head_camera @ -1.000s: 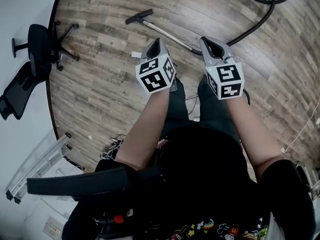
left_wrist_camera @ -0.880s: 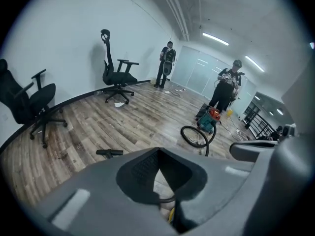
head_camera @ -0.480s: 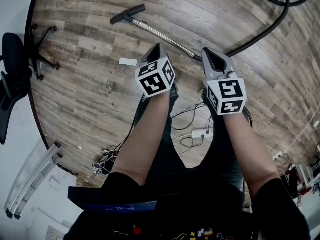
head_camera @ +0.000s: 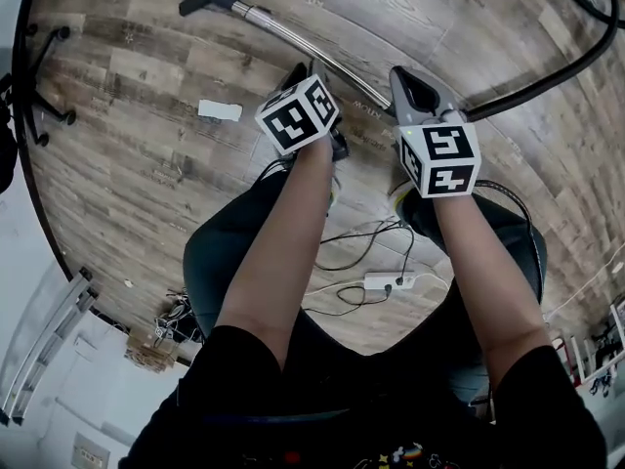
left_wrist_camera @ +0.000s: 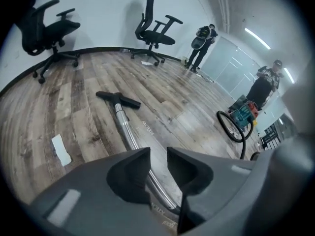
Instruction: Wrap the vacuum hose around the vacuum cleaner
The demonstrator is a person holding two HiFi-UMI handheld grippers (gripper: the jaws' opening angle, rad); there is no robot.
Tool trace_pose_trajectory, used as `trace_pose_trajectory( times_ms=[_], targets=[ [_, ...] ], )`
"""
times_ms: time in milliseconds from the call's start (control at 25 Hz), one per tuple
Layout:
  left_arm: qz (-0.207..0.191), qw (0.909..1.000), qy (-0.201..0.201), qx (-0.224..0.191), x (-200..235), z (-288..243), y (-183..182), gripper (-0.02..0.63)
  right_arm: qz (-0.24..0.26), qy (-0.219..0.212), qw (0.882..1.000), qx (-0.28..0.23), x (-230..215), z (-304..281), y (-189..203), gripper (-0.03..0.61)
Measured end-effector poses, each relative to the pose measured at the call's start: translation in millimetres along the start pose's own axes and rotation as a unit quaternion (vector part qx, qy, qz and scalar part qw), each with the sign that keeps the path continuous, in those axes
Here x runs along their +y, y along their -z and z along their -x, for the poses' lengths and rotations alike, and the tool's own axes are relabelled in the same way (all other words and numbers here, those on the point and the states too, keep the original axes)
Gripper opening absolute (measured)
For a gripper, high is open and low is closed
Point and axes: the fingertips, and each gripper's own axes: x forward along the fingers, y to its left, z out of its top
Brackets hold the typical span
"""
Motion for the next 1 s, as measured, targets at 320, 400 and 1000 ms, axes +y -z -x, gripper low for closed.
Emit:
trace_pose_trajectory(
  times_ms=[320, 400, 1000],
  targets=[
    [0.080, 0.9948, -0.061, 0.013, 64.0, -129.2, 49.0, 0.204, 0.008, -0.008, 1.000, 0.011, -29.7, -85.7, 53.2, 0.023],
    [0.088, 0.9937, -0.069, 0.014, 70.1, -148.1, 52.9, 0.215, 0.013, -0.010, 1.000, 0.013, -35.2, -97.3, 61.3, 0.023],
    [0.190, 0.9703, -0.141, 0.048, 98.4, -205.2, 59.9, 0.172, 0.029, 0.009, 0.999, 0.015, -78.5, -134.6, 68.3, 0.023]
  ],
)
